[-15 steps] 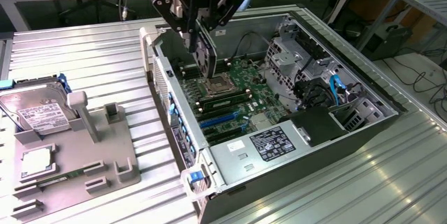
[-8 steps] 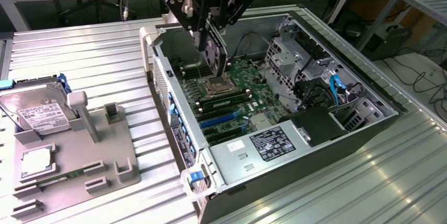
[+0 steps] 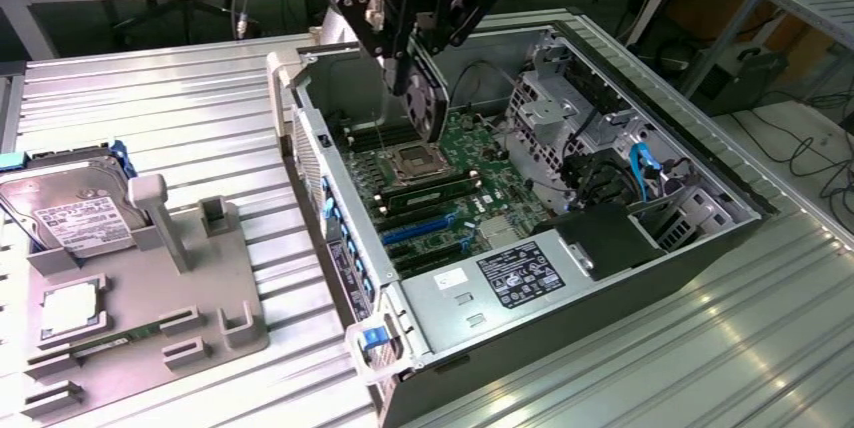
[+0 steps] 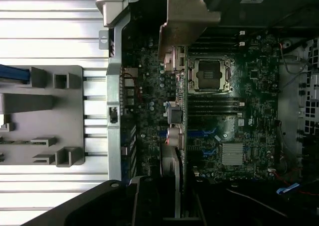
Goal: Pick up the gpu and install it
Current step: 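Pick up the gpu and move the gpu toward the slot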
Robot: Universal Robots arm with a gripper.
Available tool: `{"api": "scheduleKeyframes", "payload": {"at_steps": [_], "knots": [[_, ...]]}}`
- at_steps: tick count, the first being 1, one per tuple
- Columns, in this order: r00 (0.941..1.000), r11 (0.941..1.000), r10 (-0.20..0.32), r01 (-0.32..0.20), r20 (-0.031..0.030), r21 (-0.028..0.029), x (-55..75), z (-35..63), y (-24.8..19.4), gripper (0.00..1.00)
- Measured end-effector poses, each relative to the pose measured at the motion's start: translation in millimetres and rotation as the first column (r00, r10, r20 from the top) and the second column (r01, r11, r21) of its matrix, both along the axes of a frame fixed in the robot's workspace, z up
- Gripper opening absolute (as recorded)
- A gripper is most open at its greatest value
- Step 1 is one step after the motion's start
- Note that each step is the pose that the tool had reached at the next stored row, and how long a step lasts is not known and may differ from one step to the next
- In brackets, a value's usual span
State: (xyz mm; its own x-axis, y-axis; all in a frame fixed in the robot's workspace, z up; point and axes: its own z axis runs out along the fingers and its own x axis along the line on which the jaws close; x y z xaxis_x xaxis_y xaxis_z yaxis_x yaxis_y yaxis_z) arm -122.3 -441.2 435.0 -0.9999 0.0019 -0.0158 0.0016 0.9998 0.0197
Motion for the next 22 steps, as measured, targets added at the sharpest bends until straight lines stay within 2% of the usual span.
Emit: {"api": "scheduleKeyframes", "payload": {"at_steps": [18, 22], "knots": [[1.0000, 1.0000, 0.000, 0.000, 0.0000, 0.0000, 31.2, -0.2, 0.0, 0.28], [1.0000, 1.0000, 0.000, 0.000, 0.0000, 0.0000, 42.3, -0.3, 0.0, 0.28]]}}
